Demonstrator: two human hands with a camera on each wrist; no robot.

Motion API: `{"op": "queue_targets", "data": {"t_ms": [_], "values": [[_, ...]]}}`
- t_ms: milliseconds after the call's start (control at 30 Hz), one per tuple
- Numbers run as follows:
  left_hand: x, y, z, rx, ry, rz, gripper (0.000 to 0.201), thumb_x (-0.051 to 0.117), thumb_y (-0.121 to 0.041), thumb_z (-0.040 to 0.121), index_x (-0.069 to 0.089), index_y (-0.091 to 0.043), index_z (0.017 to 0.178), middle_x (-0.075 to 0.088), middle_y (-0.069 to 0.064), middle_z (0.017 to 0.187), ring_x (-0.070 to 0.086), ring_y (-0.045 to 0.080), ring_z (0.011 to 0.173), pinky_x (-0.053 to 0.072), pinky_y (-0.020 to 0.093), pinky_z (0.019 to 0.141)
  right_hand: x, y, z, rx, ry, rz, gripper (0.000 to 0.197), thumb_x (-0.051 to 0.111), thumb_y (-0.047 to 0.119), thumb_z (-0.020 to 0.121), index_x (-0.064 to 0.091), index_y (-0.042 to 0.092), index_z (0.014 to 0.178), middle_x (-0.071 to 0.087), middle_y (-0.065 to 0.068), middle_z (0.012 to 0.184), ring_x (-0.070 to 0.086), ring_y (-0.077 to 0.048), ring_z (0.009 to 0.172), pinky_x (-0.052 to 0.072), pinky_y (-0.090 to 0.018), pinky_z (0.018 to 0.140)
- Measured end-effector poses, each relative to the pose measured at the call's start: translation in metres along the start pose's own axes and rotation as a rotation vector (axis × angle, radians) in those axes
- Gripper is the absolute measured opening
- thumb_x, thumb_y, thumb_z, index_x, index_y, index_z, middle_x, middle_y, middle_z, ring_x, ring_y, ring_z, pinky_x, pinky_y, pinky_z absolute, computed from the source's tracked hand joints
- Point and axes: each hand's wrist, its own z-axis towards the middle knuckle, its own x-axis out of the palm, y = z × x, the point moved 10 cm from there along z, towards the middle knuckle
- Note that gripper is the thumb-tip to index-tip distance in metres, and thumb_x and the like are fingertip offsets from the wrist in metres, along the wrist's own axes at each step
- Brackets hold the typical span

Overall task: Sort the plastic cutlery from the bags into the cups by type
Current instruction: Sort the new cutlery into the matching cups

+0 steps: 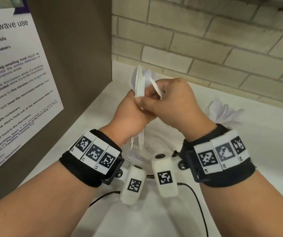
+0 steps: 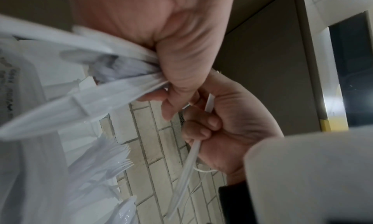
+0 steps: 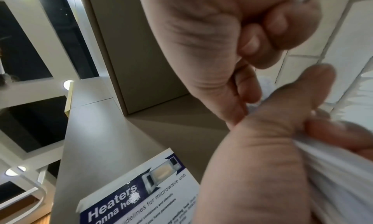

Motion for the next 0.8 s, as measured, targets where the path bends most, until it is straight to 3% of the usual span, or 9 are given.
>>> {"op": "queue_targets", "data": {"t_ms": [133,200,267,400,433,500,567,700,800], "values": [[0.003,-0.011,-0.005,0.063,0.062,-0.057,0.039,0.069,0.006,0.077,0.063,-0.024,0.101,0.064,-0.019,0.062,0.06,-0.004,0.057,0.042,0.011,0.052,0.005,-0.012,0.001,0.045,0.016,0.171,0.013,0.065,0.023,0.088,0.062,0.012,0.083,0.061,0.003,0.07,0.056,-0.009,0.06,0.046,-0.03,0.059],[0.004,-0.013,-0.007,0.079,0.087,-0.08,0.038,0.07,0.008,0.077,0.062,-0.021,0.101,0.064,-0.019,0.062,0.06,-0.004,0.057,0.042,0.009,0.051,0.004,-0.019,0.0,0.077,-0.004,0.271,0.008,0.057,0.022,0.094,0.058,0.017,0.087,0.063,0.002,0.073,0.05,0.0,0.051,0.038,-0.023,0.053],[0.003,-0.014,-0.006,0.068,0.091,-0.081,0.039,0.073,0.006,0.075,0.061,-0.019,0.104,0.065,-0.019,0.064,0.06,-0.004,0.059,0.043,0.009,0.053,-0.002,-0.022,0.001,0.064,-0.092,0.341,0.009,0.053,0.022,0.095,0.055,0.021,0.087,0.067,-0.006,0.081,0.052,-0.004,0.054,0.04,-0.026,0.055],[-0.006,-0.002,0.001,0.019,0.017,0.119,0.071,0.09,-0.03,0.059,0.054,-0.025,0.121,0.07,-0.012,0.103,0.066,0.005,0.096,0.055,0.03,0.084,-0.03,-0.01,-0.002,-0.062,-0.379,0.484,0.004,0.046,0.031,0.092,0.047,0.031,0.089,0.067,-0.004,0.077,0.059,-0.015,0.062,0.044,-0.033,0.061],[-0.009,0.002,0.001,-0.003,-0.005,0.189,0.074,0.09,-0.034,0.058,0.051,-0.025,0.121,0.068,-0.01,0.105,0.065,0.006,0.096,0.054,0.029,0.083,-0.043,-0.006,-0.002,-0.102,-0.46,0.52,0.006,0.044,0.029,0.095,0.045,0.03,0.089,0.064,0.002,0.071,0.057,-0.013,0.06,0.044,-0.032,0.06],[-0.014,0.006,-0.001,-0.027,-0.064,0.302,0.061,0.085,-0.027,0.067,0.048,-0.02,0.115,0.063,-0.005,0.092,0.062,0.006,0.082,0.048,0.018,0.067,-0.066,0.002,-0.001,-0.167,-0.566,0.515,0.012,0.04,0.029,0.098,0.042,0.028,0.086,0.051,0.011,0.063,0.05,-0.012,0.056,0.044,-0.035,0.056],[-0.019,0.004,-0.003,-0.012,-0.121,0.387,0.05,0.077,-0.023,0.078,0.045,-0.016,0.116,0.057,-0.005,0.087,0.058,0.007,0.076,0.043,0.013,0.058,-0.071,0.009,0.008,-0.167,-0.516,0.387,0.017,0.043,0.038,0.097,0.041,0.03,0.082,0.044,0.011,0.064,0.045,-0.01,0.055,0.044,-0.037,0.054],[-0.021,0.002,-0.001,-0.006,-0.165,0.48,0.046,0.067,-0.025,0.086,0.038,-0.011,0.119,0.055,-0.002,0.088,0.052,0.006,0.069,0.038,0.015,0.051,-0.033,0.01,0.021,-0.078,-0.184,0.015,0.03,0.069,0.046,0.083,0.061,0.018,0.074,0.054,0.011,0.061,0.048,0.0,0.05,0.04,-0.018,0.051],[-0.019,0.001,0.001,-0.007,-0.178,0.533,0.044,0.065,-0.025,0.089,0.035,-0.01,0.118,0.05,-0.006,0.078,0.05,0.003,0.065,0.035,0.019,0.047,-0.014,0.005,0.023,-0.005,-0.09,-0.09,0.033,0.071,0.045,0.08,0.062,0.016,0.069,0.053,0.008,0.057,0.05,-0.004,0.052,0.036,-0.02,0.049]]}}
